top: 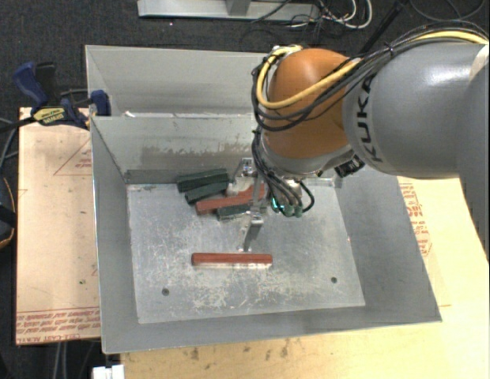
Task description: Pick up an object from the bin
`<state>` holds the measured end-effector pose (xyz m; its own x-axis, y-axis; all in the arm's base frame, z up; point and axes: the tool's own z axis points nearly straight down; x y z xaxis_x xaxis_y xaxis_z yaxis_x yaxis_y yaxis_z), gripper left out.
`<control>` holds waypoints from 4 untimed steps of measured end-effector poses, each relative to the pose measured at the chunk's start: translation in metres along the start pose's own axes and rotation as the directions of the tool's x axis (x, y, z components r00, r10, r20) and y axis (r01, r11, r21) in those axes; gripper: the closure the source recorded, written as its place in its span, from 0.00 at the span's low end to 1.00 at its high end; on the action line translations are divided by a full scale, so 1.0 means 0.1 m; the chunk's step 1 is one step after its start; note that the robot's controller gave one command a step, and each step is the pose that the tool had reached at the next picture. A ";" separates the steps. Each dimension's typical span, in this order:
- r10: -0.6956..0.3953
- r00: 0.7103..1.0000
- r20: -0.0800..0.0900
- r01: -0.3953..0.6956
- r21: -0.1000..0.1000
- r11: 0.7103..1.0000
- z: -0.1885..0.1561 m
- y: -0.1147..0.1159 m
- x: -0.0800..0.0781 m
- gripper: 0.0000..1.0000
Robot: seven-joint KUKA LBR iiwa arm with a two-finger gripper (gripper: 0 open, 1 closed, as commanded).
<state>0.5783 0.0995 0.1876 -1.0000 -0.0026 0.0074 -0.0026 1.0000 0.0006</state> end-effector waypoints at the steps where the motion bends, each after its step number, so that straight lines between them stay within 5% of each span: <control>1: 0.002 1.000 0.008 -0.002 -0.001 1.000 -0.04 -0.01 -0.02 0.00; 3: -0.039 0.999 0.004 0.039 0.000 0.999 0.92 0.01 0.37 0.00; 4: 0.003 1.000 0.011 -0.003 -0.002 1.000 0.66 0.21 0.42 0.00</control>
Offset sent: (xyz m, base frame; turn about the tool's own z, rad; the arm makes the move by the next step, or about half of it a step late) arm -0.0505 0.0066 -0.1176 -0.0661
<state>0.5360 0.1202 0.1224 -1.0000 0.0005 -0.0040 0.0004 1.0000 0.0030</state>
